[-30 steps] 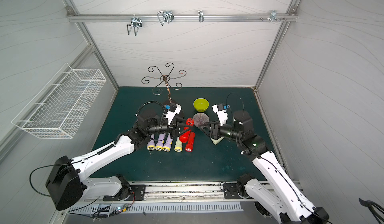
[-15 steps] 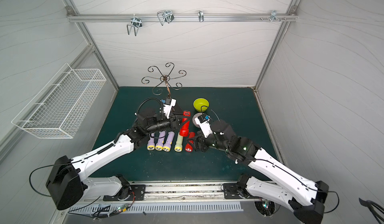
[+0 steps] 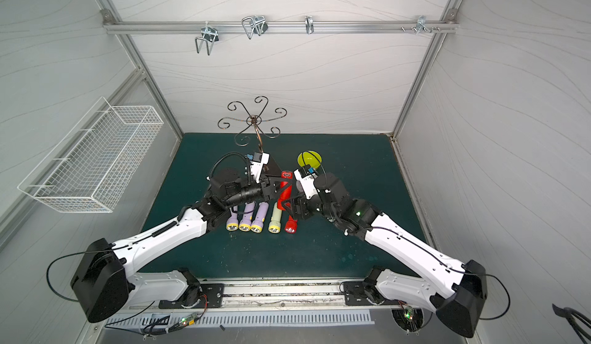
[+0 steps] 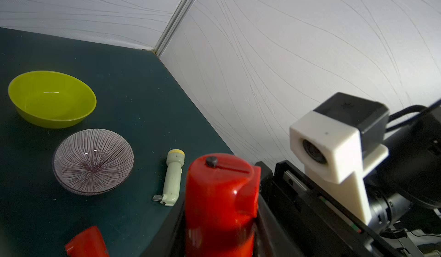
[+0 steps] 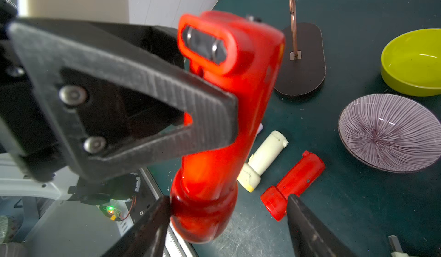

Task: Close the plug at the bottom of the flashlight
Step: Place the flashlight at the center of the board.

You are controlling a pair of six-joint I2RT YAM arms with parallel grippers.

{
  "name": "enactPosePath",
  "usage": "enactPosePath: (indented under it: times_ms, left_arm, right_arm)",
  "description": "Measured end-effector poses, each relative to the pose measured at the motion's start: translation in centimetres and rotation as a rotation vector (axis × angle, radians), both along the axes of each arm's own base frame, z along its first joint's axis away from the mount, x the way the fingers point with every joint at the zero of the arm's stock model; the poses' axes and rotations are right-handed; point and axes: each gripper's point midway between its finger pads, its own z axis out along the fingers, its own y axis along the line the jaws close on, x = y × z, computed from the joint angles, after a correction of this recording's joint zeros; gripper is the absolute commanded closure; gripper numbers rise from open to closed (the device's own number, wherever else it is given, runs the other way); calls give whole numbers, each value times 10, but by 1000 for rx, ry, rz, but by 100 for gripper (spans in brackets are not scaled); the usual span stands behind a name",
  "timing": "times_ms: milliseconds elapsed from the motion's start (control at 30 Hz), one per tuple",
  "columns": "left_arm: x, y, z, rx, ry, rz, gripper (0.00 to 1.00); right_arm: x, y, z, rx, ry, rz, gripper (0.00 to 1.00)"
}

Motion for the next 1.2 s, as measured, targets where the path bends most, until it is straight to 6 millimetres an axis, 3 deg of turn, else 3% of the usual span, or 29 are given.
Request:
enactPosePath:
  times_ms: [367, 500, 700, 800, 933, 1100, 1200]
  left_arm:
    - [1, 1, 1, -3, -4, 4, 100]
    - [2, 1, 3, -12, -13, 4, 100]
    - [5, 0, 2, -13, -16, 10, 98]
    - [5, 0, 1, -12, -14, 10, 88]
    - [5, 0, 0, -11, -13, 9, 59]
    - [4, 0, 2, -17, -16, 9, 38]
    - [6, 1, 1, -15, -16, 19, 31]
  right_arm:
    - [-1, 21, -6, 66, 98, 47, 37]
    - [-1, 24, -3, 93, 111, 56, 48]
    - [0, 27, -4, 111, 141, 59, 72]
    - [-1, 27, -5, 111, 148, 59, 84]
    - [-1, 26, -5, 115, 153, 63, 100]
    - [-3, 25, -8, 109, 177, 62, 100]
    - [-6, 20, -16, 78, 208, 55, 100]
